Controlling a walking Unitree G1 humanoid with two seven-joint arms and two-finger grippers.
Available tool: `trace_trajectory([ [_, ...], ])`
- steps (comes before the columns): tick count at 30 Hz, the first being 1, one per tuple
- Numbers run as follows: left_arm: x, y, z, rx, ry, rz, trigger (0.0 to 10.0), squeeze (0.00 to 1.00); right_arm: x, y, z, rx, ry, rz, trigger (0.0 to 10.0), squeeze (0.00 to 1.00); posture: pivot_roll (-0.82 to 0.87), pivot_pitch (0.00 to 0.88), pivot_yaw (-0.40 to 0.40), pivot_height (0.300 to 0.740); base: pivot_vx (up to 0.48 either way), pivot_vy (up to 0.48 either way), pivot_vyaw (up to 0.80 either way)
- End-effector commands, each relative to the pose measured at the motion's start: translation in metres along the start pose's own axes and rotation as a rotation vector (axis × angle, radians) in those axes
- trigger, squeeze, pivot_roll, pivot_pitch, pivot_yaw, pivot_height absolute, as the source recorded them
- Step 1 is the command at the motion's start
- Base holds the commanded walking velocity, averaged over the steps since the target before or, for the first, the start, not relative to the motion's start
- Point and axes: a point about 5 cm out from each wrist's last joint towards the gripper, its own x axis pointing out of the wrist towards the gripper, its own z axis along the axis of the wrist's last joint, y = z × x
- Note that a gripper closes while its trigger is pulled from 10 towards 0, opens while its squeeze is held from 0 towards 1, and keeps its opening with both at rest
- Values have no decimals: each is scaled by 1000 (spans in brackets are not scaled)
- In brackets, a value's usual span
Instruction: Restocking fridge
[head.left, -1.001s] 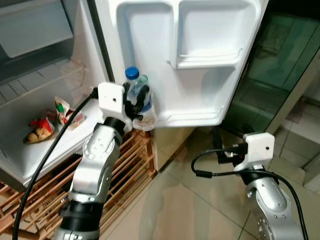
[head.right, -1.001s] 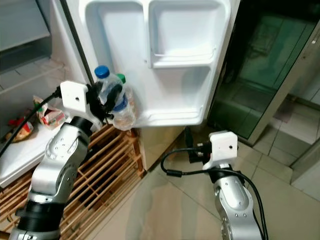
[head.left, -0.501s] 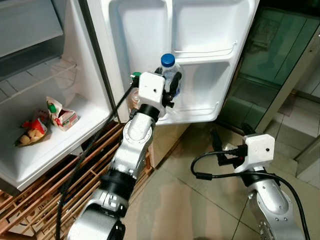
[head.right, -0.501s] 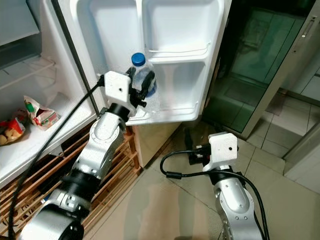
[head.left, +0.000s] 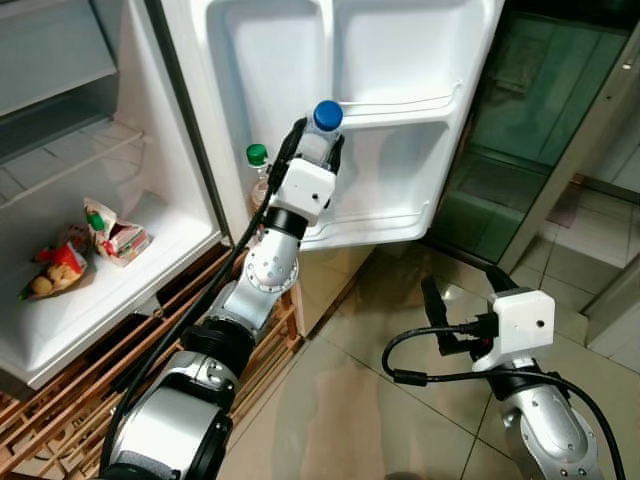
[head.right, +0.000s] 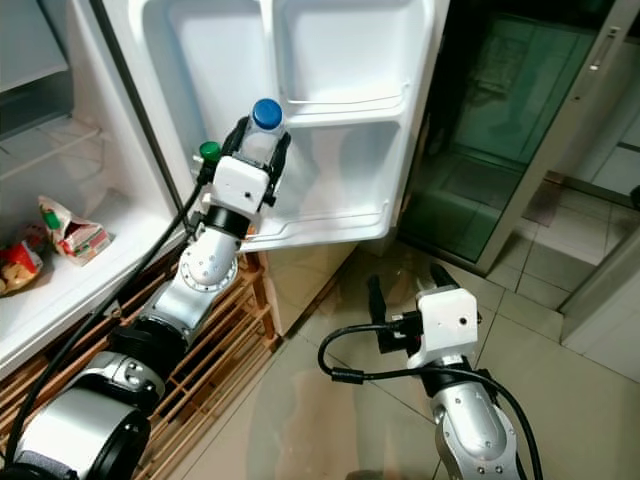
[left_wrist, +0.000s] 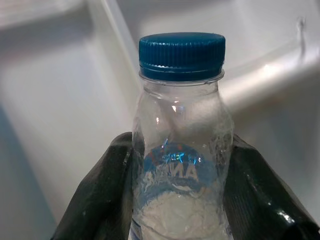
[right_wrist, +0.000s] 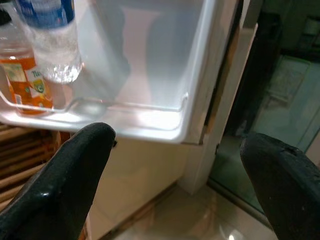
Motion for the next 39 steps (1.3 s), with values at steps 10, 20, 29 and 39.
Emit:
trace_trajectory([
  [10,-30,-16,-53,-186,458,141,10000,0,-3,2,5,-12,-1,8,10000,24,-450,9,79,740,0,0,0],
  [20,21,31,-21,-211,307,304,10000,1000,-1,0,4,-16,4,5,10000,24,-437,0,85,740,0,0,0],
  [29,24,48,-9,-209,262,114,10000,1000,7,0,3,-10,-6,12,10000,24,-400,0,76,740,0,0,0],
  [39,-12,52,0,-296,326,86,10000,1000,27,-1,0,9,-20,41,10000,27,-310,0,42,740,0,0,0],
])
